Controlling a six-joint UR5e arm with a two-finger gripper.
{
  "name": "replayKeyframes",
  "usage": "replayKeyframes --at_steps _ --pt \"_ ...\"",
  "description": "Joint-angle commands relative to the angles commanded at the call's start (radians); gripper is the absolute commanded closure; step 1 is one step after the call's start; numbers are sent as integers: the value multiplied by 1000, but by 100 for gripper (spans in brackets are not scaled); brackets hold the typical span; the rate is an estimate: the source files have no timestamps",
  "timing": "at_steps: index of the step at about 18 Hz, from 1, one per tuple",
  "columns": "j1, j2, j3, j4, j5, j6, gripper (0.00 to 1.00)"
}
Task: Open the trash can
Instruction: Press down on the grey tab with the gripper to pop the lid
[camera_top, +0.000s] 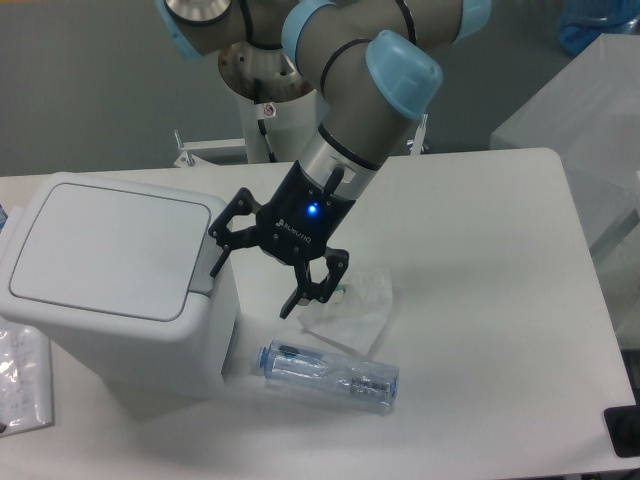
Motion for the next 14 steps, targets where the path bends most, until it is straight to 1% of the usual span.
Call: replayKeyframes --at_steps 8,14 --pt "0 0 6 -3 0 -3 0" --pt "17 -6 75 0 20 5 0"
